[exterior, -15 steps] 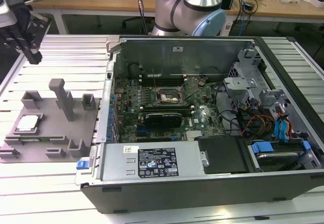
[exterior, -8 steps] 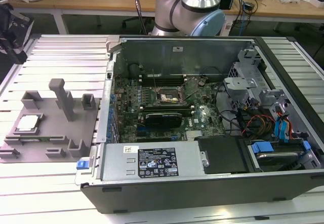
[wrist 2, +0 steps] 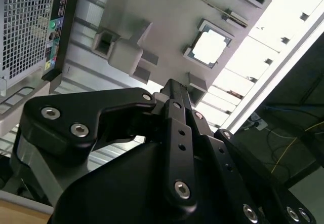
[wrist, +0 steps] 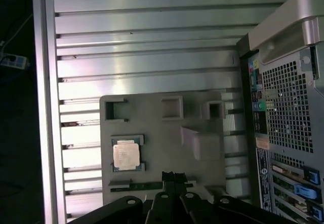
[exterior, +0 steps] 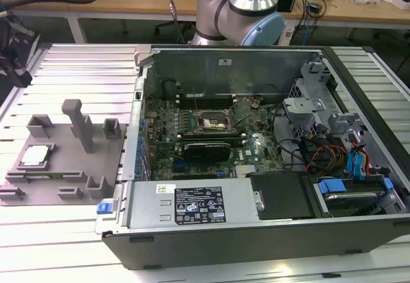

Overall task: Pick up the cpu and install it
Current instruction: 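Reach for the cpu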

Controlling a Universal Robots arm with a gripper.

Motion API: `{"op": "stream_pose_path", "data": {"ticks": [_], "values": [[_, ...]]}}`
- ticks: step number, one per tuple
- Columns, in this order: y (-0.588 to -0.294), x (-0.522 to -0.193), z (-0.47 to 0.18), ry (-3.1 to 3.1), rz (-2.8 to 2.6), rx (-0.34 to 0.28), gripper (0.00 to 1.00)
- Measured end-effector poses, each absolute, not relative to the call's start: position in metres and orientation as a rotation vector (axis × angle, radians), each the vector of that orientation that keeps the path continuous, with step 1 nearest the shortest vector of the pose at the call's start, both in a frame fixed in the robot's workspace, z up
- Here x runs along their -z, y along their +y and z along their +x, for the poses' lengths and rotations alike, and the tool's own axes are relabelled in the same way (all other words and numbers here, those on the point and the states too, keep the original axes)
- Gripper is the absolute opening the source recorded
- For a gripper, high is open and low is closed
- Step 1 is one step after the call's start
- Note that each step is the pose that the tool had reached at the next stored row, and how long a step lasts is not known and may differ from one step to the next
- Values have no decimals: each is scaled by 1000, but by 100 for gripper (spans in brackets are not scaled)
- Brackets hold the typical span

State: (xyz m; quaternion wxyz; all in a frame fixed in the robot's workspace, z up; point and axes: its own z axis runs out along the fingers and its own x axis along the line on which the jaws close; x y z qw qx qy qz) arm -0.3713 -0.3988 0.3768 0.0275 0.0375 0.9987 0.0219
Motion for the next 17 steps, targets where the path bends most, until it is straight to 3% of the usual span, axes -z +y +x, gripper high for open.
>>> {"op": "stream_pose_path", "data": {"ticks": [17], "values": [[-399, -342, -377, 3085, 122, -63, 11]]}}
